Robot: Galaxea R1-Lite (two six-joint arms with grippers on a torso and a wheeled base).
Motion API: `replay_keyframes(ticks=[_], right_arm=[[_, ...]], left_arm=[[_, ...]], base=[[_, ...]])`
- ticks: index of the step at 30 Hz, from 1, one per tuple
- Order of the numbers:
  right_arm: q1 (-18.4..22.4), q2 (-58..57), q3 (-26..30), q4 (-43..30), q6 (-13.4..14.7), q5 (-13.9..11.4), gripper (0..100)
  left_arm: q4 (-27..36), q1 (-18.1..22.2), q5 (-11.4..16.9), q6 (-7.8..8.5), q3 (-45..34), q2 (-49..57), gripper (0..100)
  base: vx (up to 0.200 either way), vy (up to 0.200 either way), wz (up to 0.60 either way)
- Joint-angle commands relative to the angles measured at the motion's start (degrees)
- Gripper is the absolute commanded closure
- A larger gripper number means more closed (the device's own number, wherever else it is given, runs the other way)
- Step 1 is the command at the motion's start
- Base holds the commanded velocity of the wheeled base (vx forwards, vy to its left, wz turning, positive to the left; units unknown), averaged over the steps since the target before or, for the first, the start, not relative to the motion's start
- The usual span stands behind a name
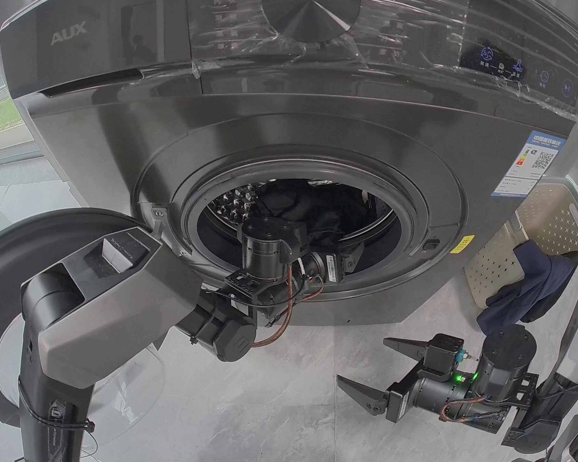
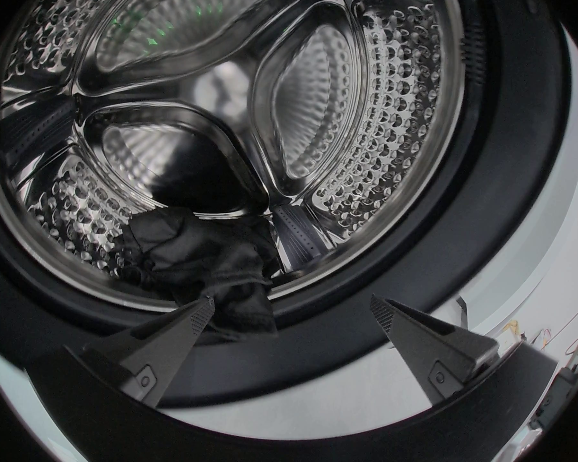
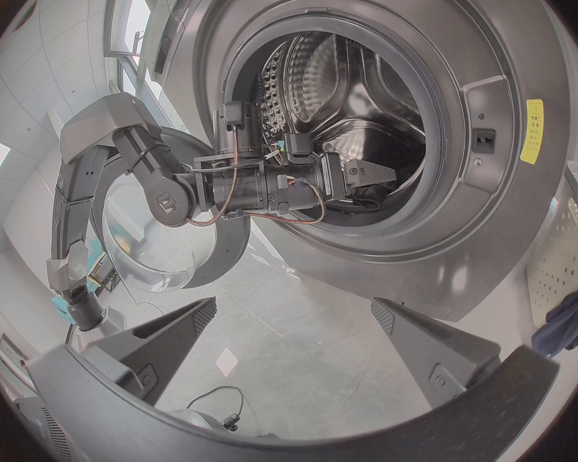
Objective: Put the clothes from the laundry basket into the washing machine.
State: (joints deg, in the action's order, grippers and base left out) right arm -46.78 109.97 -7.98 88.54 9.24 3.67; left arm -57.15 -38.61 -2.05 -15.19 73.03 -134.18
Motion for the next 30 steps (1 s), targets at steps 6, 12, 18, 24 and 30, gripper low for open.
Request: replay_keyframes(ticks=[6, 12, 18, 24, 30], right_arm=[[-0.07, -0.02, 0.16, -0.03, -0.01, 0.02, 0], [-0.25, -0.02, 0.07, -0.03, -0.01, 0.02, 0], [-0.16, -0.11, 0.16, 0.05, -0.01, 0.02, 0], [0.02, -0.37, 0.07, 0.05, -0.01, 0.02, 0], [-0.16, -0.55, -0.01, 0.05, -0.01, 0.02, 0]], left_arm=[[0.46, 2.22, -3.66, 6.66, 1.50, -2.66, 0], [2.13, 2.31, -4.19, 7.37, 3.08, -4.51, 0], [4.15, 2.48, -4.10, 8.95, 8.79, -8.99, 100], [6.96, 3.54, -4.54, 8.86, 14.77, -10.05, 100], [8.55, 5.03, -6.21, 6.31, 26.02, -12.68, 100]], base=[[0.000, 0.000, 0.00], [0.000, 0.000, 0.00], [0.000, 0.000, 0.00], [0.000, 0.000, 0.00], [0.000, 0.000, 0.00]])
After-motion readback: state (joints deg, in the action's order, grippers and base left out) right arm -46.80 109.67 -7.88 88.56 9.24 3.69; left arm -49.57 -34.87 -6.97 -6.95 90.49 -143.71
